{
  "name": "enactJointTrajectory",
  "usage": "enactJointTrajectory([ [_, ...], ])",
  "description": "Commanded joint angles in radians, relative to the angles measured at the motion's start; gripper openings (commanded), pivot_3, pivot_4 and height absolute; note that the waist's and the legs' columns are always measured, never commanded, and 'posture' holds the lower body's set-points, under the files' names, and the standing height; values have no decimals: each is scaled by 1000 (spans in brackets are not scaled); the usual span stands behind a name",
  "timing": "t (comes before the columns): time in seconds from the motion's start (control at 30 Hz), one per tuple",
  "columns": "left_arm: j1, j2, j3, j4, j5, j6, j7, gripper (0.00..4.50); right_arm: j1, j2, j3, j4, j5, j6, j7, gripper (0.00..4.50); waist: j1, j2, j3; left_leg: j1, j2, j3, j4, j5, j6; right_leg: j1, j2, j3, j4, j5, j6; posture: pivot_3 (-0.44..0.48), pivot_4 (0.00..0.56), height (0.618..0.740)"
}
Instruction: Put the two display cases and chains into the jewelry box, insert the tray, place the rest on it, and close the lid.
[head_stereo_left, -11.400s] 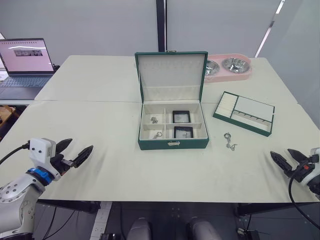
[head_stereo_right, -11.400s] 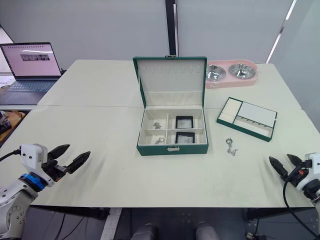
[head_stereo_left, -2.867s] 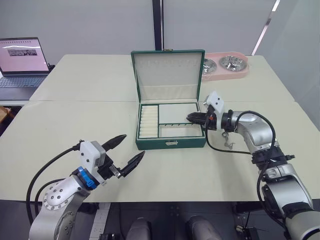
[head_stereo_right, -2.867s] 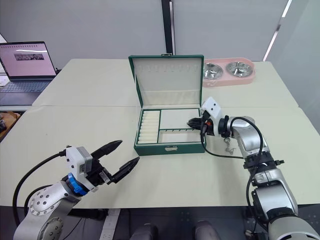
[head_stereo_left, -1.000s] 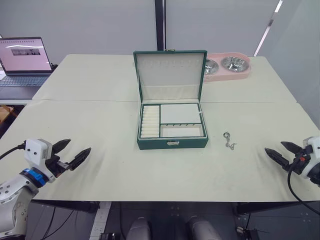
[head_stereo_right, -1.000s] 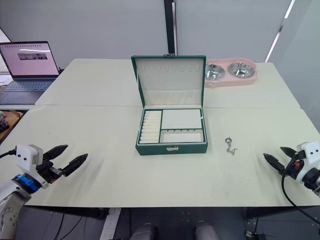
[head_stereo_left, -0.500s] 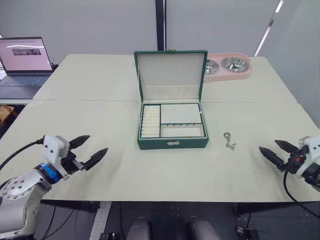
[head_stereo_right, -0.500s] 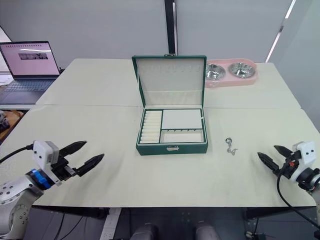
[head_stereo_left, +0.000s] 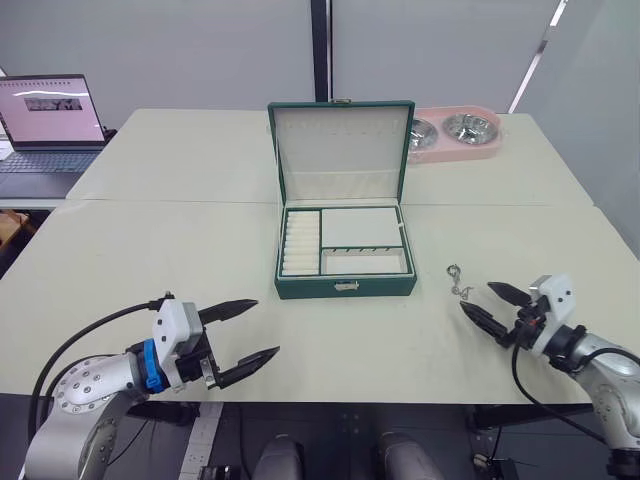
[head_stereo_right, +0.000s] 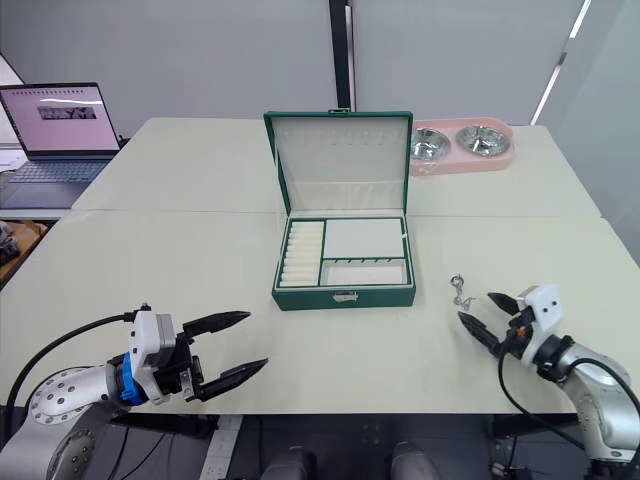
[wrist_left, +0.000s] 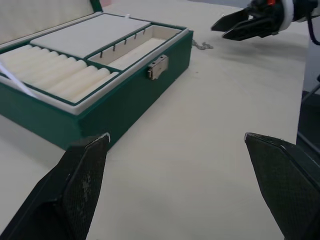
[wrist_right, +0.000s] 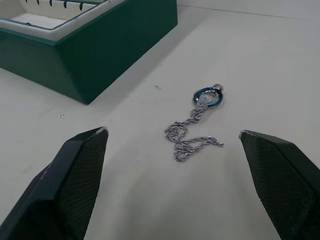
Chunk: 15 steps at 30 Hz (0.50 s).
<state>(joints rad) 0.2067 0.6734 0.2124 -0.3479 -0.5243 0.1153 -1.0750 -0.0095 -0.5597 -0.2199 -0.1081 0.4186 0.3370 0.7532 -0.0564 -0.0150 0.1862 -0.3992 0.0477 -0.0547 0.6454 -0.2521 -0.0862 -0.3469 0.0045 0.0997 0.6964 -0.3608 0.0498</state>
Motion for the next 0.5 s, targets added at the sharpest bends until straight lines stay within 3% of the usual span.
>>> enactJointTrajectory([
  [0.03,9,-19,-22,-30,5,-46,-7,4500,-44,34,50,-27,-52,4,-78,4456,0,0,0,0,0,0,0,0,0,0,0,0,0,0,0,0,150,740],
  [0.2,11,-36,-46,-38,20,-64,6,4500,-88,62,108,5,-136,32,-174,4456,1,0,0,0,0,0,0,0,0,0,0,0,0,0,0,0,150,740],
  [0.5,22,-42,-48,-49,25,-72,36,4500,-105,79,144,21,-179,62,-215,4456,1,-1,-1,0,0,-1,0,0,0,0,0,-1,0,0,0,0,150,740],
])
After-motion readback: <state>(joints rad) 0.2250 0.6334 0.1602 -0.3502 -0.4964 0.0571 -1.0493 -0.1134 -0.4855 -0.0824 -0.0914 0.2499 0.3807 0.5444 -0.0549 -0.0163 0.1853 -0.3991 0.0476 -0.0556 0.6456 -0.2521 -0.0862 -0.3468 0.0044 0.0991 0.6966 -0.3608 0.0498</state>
